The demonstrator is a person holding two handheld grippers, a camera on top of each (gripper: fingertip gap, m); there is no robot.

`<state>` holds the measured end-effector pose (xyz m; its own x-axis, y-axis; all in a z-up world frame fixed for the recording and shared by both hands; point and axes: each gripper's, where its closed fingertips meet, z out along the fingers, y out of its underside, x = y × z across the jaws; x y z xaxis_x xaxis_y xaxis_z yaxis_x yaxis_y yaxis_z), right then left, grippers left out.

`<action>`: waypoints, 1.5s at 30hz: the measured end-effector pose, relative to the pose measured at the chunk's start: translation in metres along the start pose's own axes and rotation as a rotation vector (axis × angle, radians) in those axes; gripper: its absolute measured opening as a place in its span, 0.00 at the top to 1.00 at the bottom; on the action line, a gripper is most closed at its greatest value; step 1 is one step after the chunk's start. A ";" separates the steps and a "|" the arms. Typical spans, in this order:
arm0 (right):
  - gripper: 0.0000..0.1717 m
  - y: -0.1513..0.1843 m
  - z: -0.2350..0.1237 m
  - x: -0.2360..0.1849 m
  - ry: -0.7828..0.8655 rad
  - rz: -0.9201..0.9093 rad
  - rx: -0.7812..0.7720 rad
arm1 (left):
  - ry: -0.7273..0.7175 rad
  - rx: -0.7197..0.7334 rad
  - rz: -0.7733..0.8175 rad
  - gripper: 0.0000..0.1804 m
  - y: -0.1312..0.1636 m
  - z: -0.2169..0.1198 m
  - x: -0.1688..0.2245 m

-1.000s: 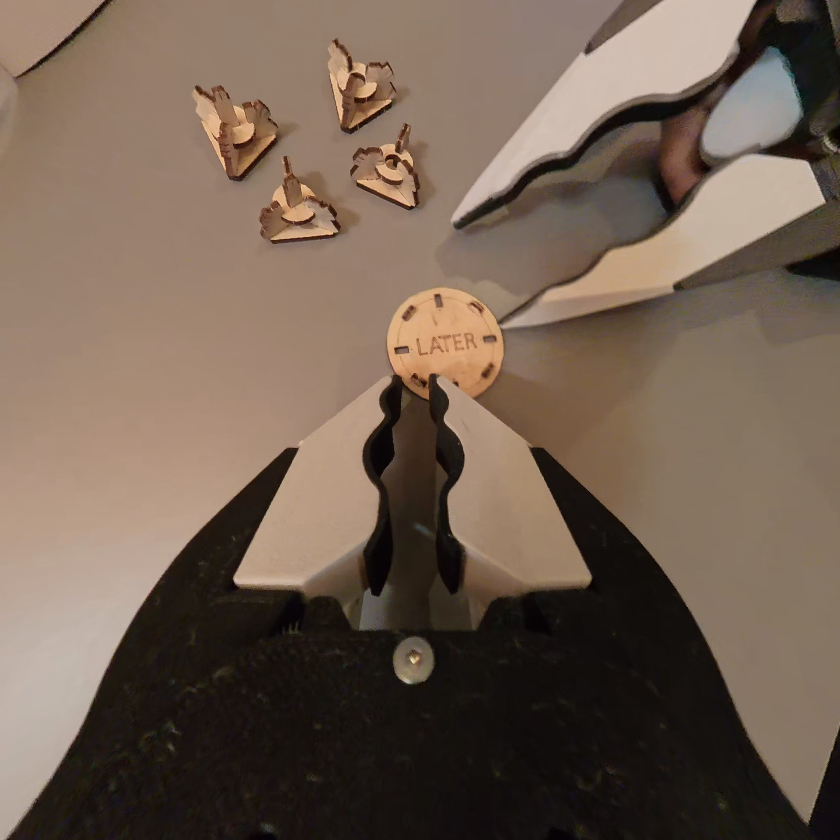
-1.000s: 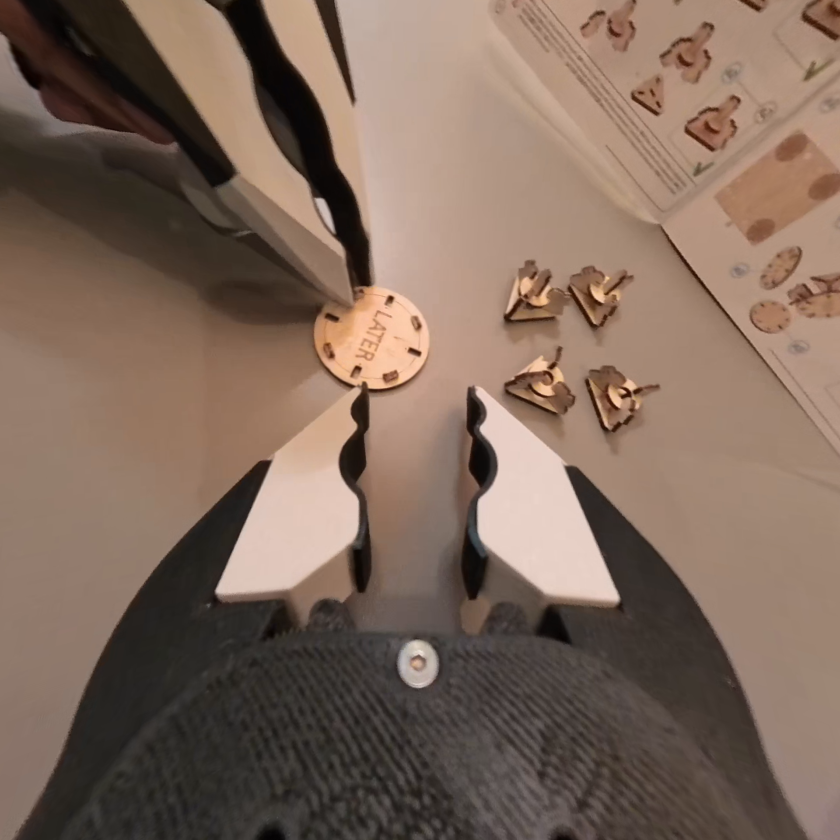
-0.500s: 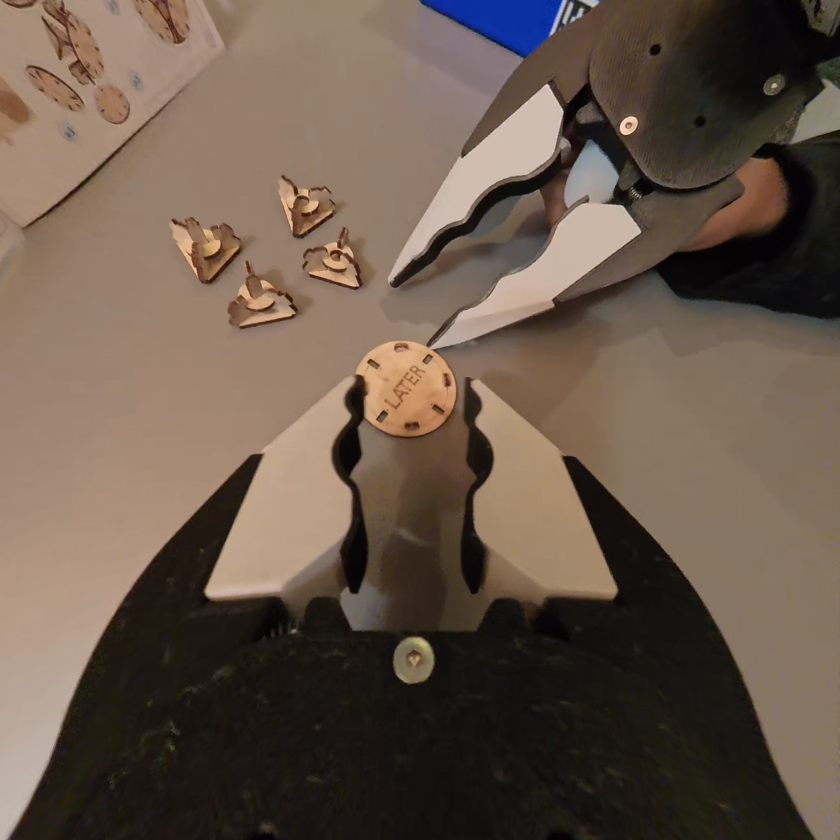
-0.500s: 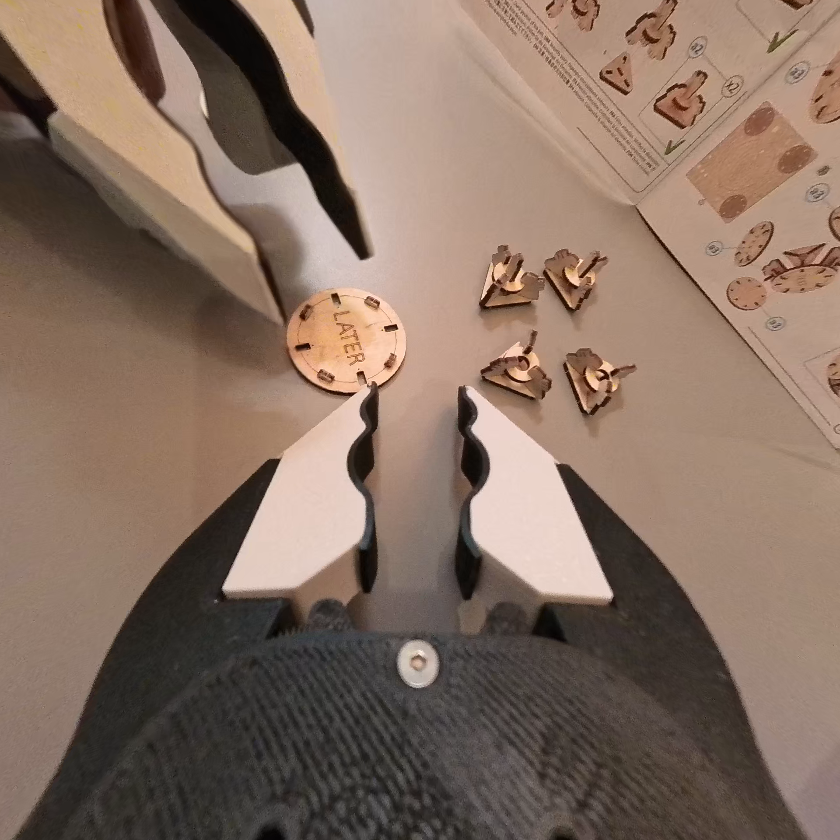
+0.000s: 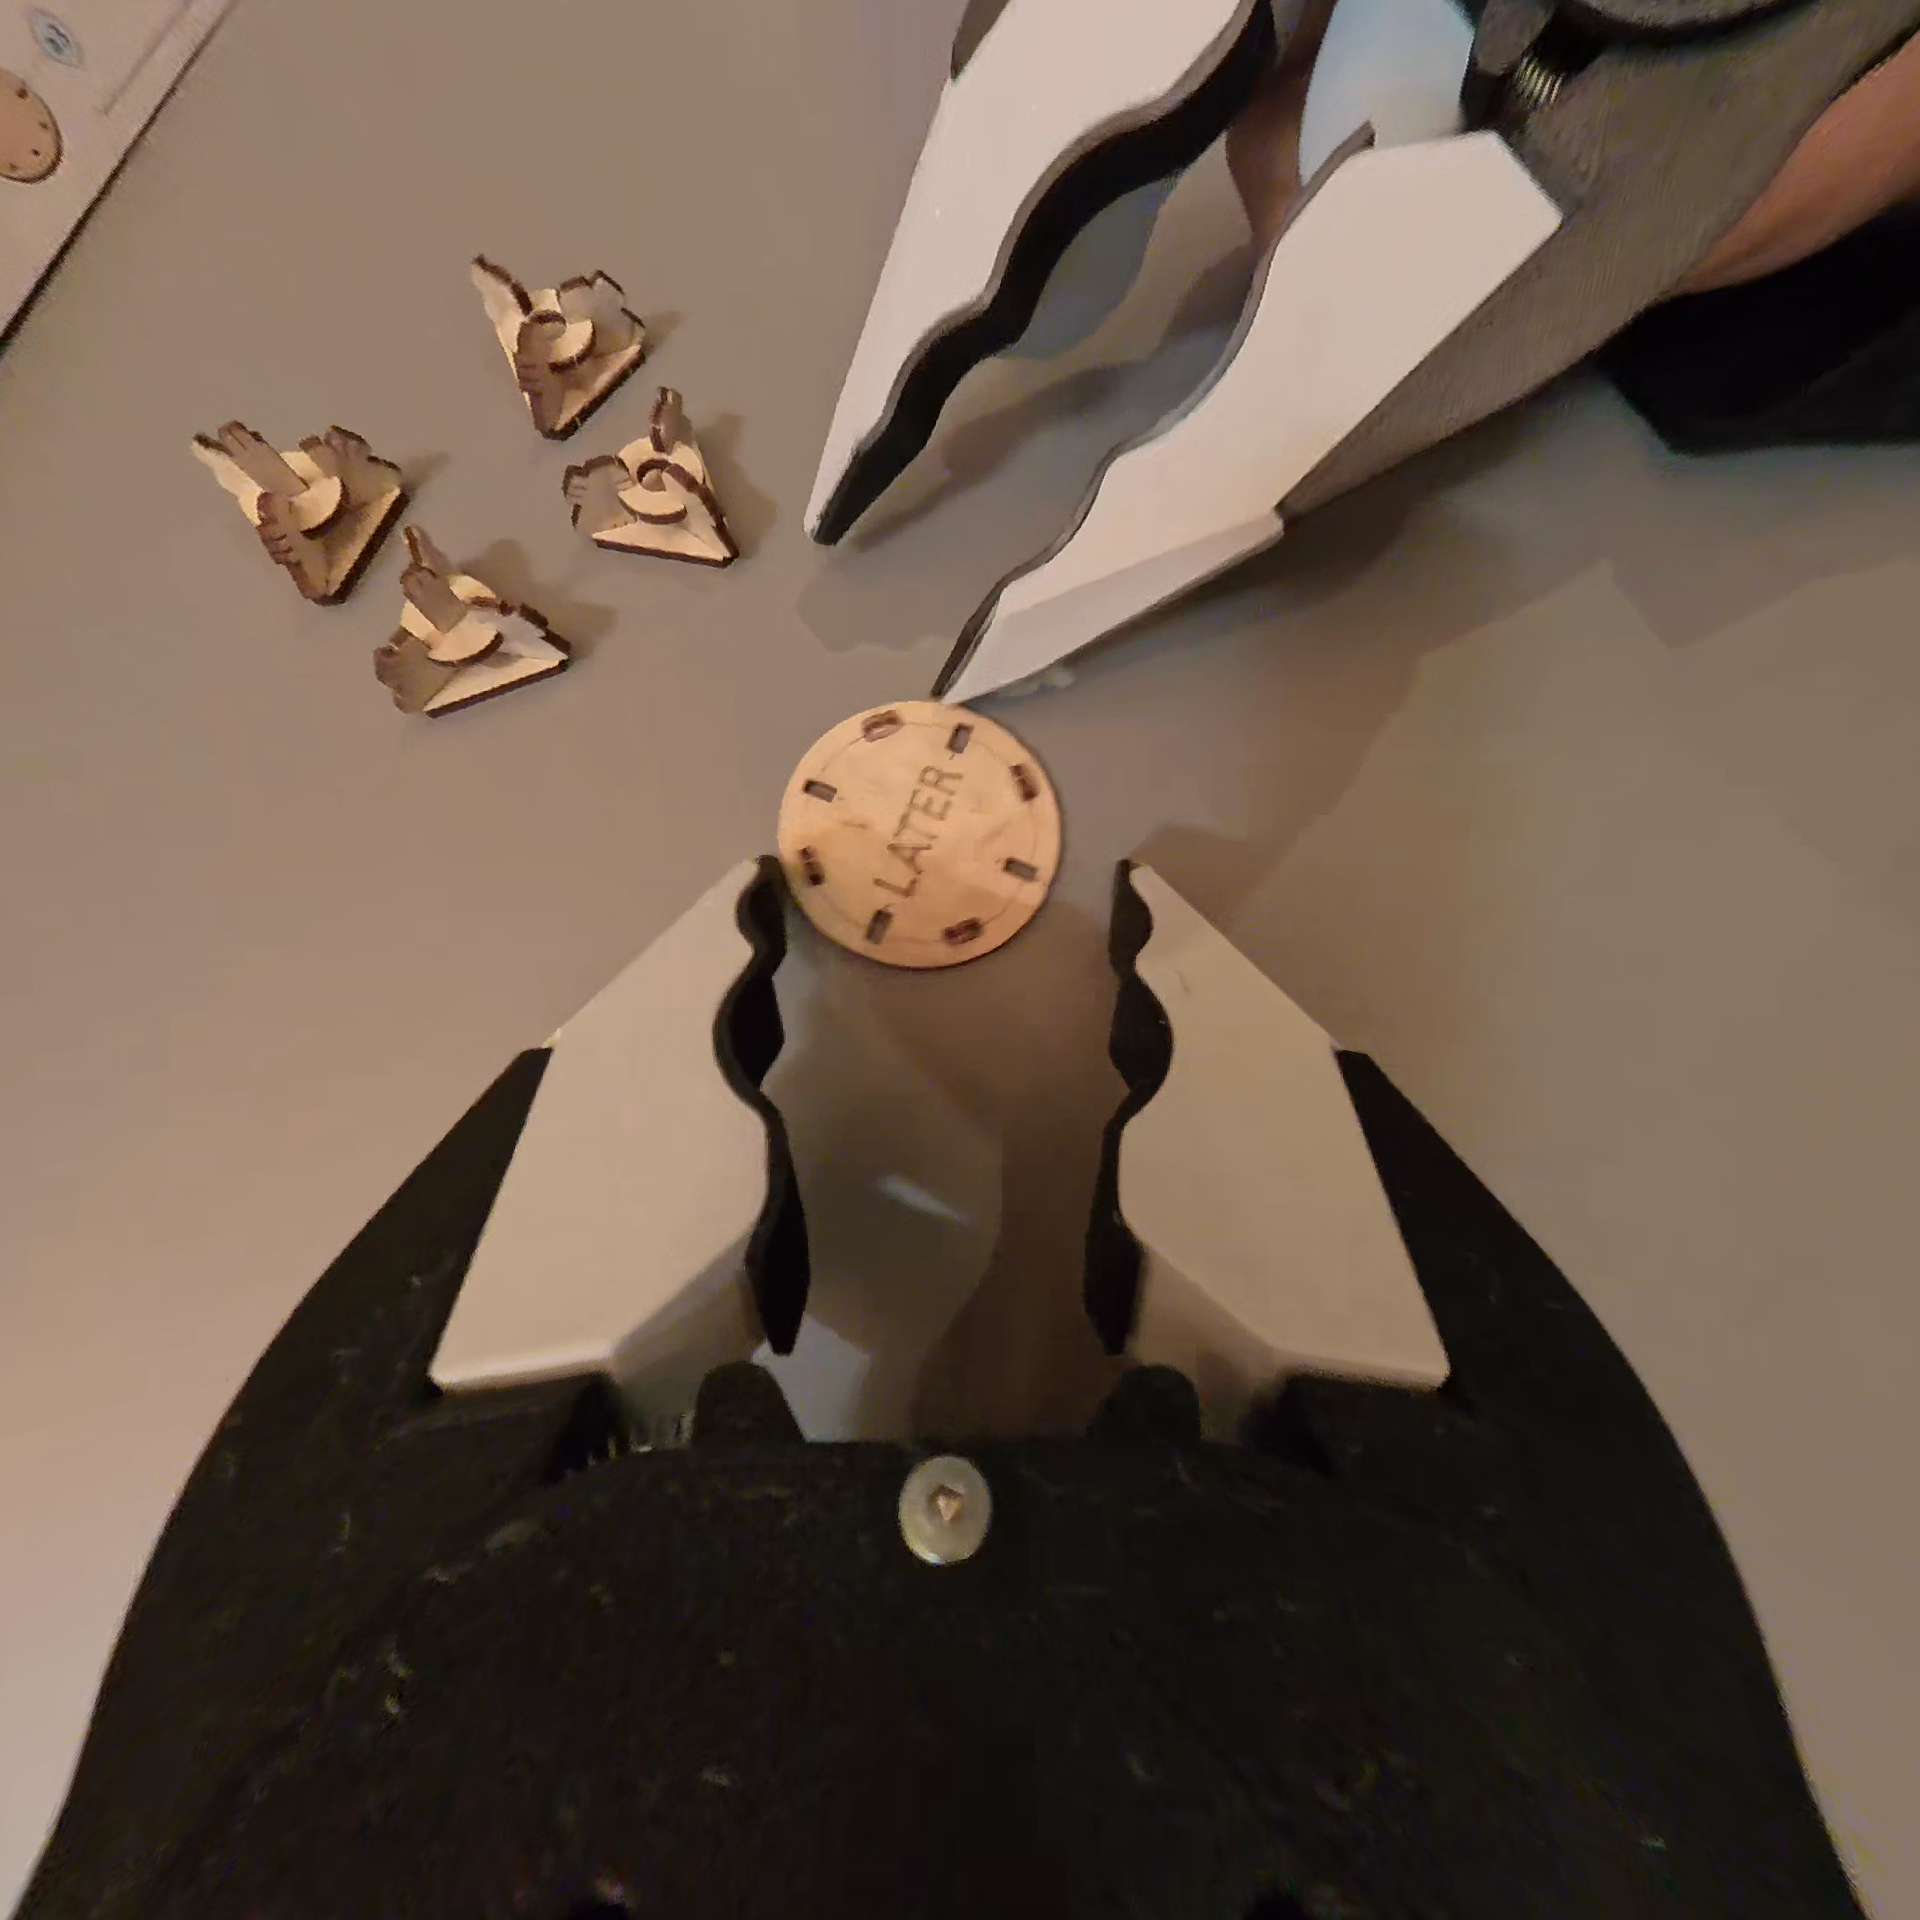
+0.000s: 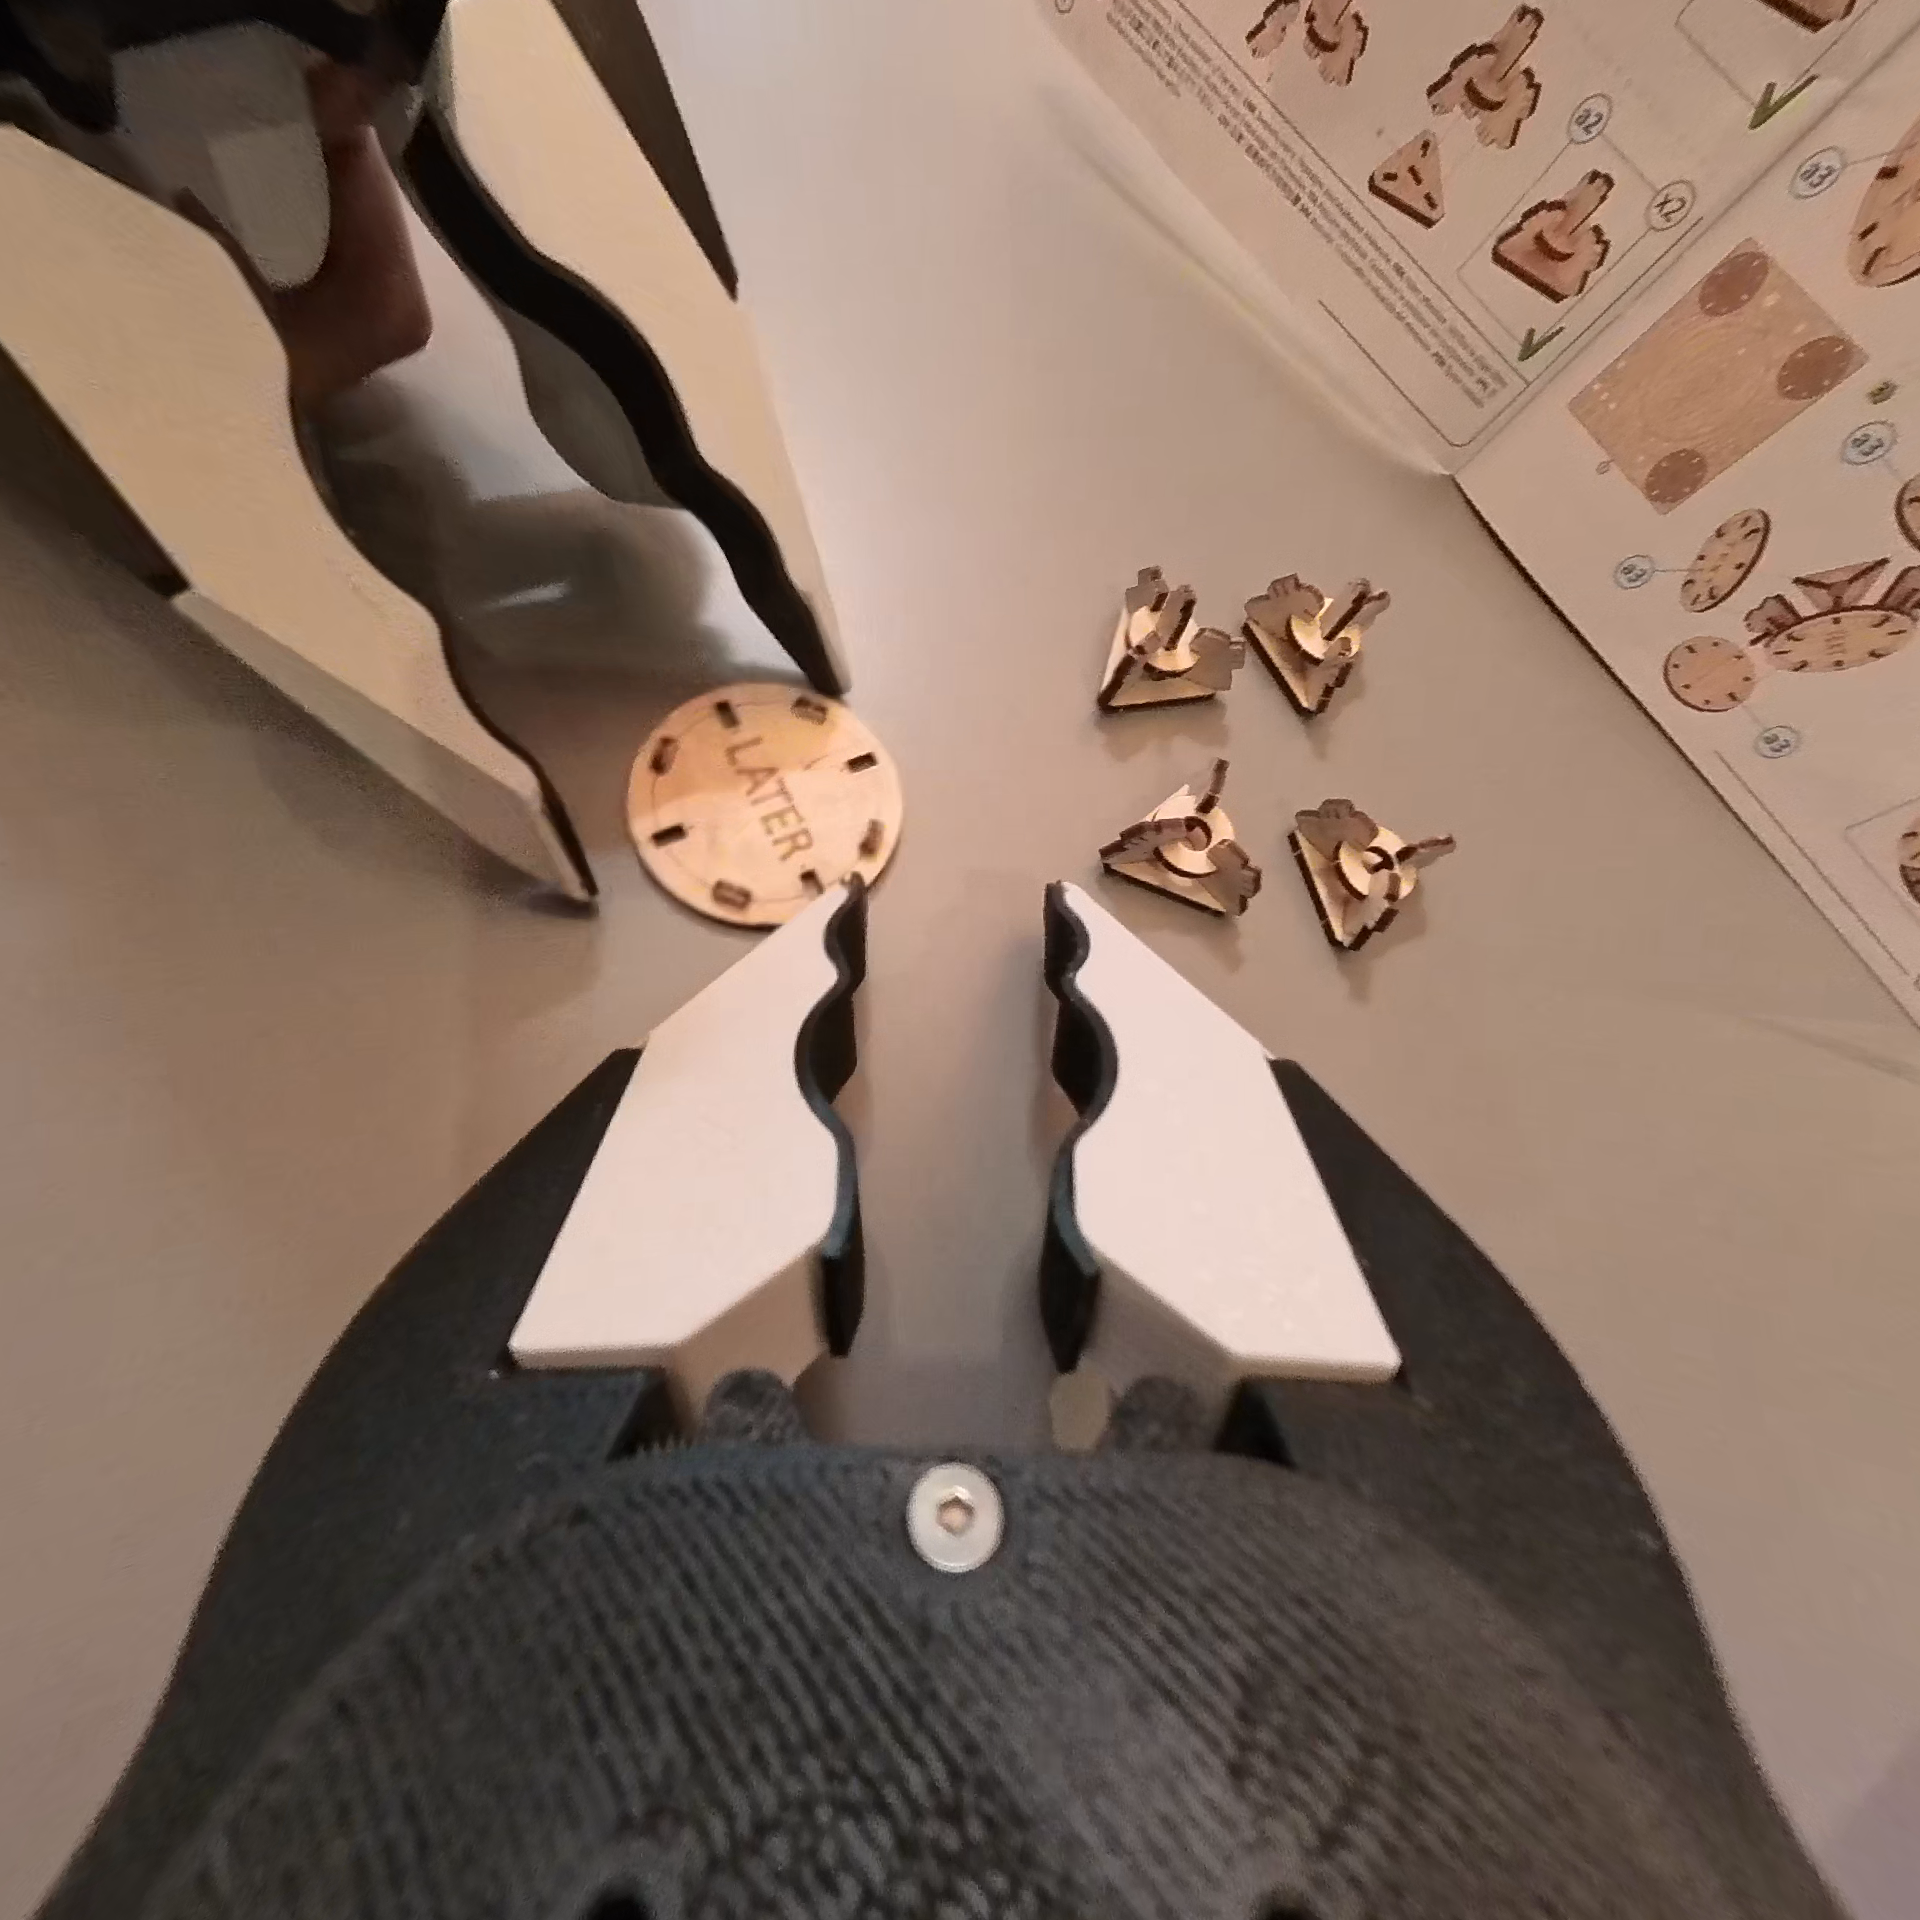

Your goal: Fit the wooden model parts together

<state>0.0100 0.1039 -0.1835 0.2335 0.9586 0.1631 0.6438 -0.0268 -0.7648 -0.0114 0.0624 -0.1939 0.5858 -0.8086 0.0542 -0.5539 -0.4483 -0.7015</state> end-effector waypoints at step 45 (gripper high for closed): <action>0.82 0.000 0.000 -0.001 -0.003 -0.003 0.003 | 0.013 0.004 0.075 0.69 -0.005 0.007 0.015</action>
<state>0.0098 0.1030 -0.1834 0.2297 0.9594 0.1639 0.6425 -0.0230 -0.7659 0.0044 0.0555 -0.1950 0.5351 -0.8447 0.0103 -0.5934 -0.3845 -0.7072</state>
